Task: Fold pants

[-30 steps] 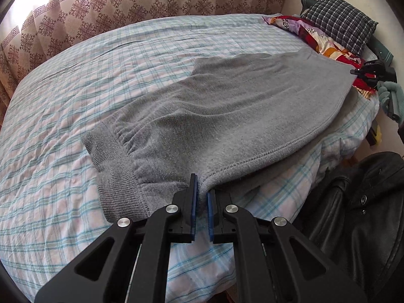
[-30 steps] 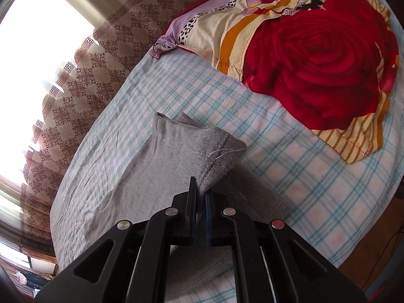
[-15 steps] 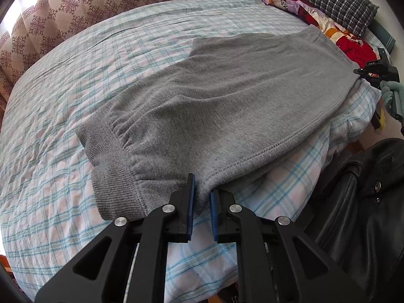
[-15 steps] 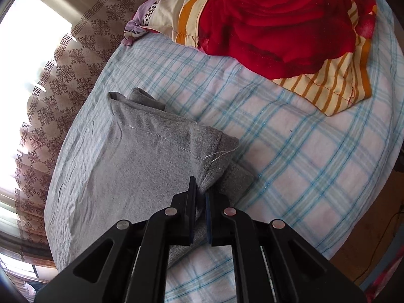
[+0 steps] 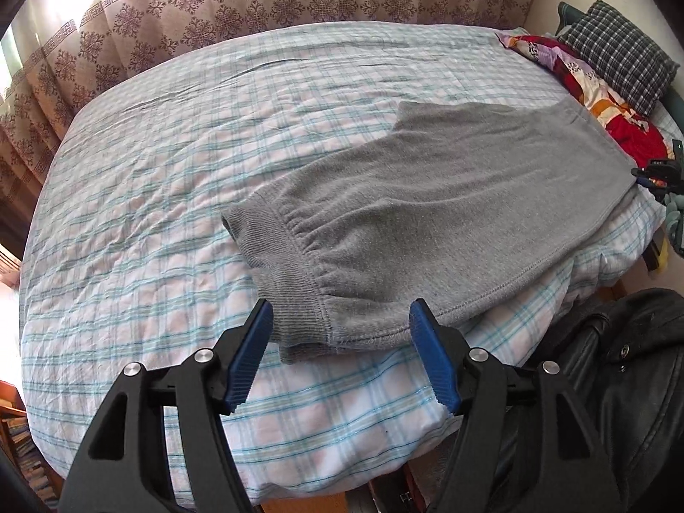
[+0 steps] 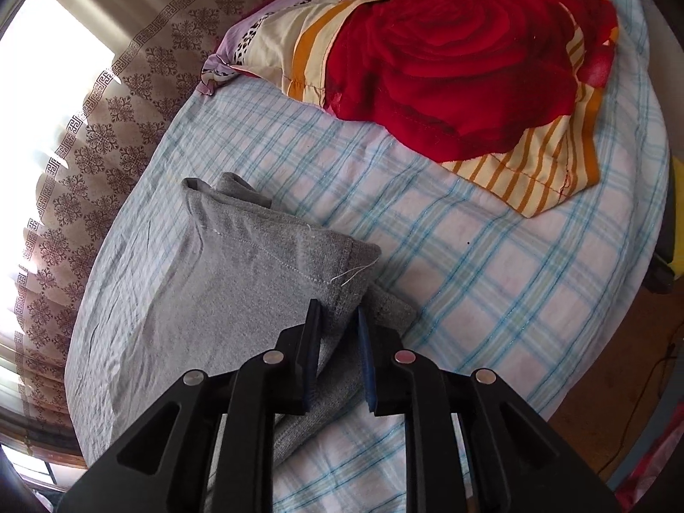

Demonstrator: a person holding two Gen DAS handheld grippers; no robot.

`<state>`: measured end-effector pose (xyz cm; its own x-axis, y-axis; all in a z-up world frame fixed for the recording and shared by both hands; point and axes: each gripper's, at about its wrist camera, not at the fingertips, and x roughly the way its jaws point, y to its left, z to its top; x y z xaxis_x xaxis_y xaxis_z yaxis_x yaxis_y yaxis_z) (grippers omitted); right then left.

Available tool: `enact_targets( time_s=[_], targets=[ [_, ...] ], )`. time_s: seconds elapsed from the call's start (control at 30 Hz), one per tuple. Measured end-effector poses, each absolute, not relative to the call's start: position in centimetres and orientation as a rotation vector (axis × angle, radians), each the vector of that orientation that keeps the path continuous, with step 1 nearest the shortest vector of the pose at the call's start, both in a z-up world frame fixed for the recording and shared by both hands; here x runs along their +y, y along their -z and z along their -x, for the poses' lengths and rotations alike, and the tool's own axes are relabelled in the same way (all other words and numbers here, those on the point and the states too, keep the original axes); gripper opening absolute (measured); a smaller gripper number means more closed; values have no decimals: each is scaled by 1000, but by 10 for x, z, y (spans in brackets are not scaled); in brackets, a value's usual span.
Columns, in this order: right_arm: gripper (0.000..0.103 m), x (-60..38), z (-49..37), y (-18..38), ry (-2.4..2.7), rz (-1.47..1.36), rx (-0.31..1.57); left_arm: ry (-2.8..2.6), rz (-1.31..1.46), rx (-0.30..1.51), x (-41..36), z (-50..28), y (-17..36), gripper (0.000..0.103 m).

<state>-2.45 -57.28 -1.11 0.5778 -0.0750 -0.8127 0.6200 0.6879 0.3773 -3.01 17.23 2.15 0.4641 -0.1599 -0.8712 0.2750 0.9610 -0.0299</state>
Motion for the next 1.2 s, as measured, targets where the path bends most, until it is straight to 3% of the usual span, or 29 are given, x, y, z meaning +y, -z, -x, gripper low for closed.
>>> enact_targets(
  time_s=[0.03,0.1,0.27,0.33,0.57,0.67,0.87,1.2],
  targets=[
    [30,-572,27,4,513,-653,852,271,-91,1046,173,28,-25,68],
    [36,-573,35,-10,611,-547,800,285,-50,1029,168,21,-29,68],
    [36,-550,32,-36,499,-445,737,297,-27,1003,131,-5,-23,68],
    [41,-523,21,-35,374,-416,774,296,-63,1006,111,-14,-15,68],
    [41,-412,-4,-6,13,-204,971,401,-107,1091,68,-20,14,68],
    [56,-379,-1,8,-69,-81,1040,403,-123,1155,65,-14,31,68],
    [58,-362,21,35,-87,61,1154,400,-136,1206,75,0,51,68],
    [58,-364,16,10,-126,-16,1157,410,-117,1172,67,-11,34,69]
  ],
)
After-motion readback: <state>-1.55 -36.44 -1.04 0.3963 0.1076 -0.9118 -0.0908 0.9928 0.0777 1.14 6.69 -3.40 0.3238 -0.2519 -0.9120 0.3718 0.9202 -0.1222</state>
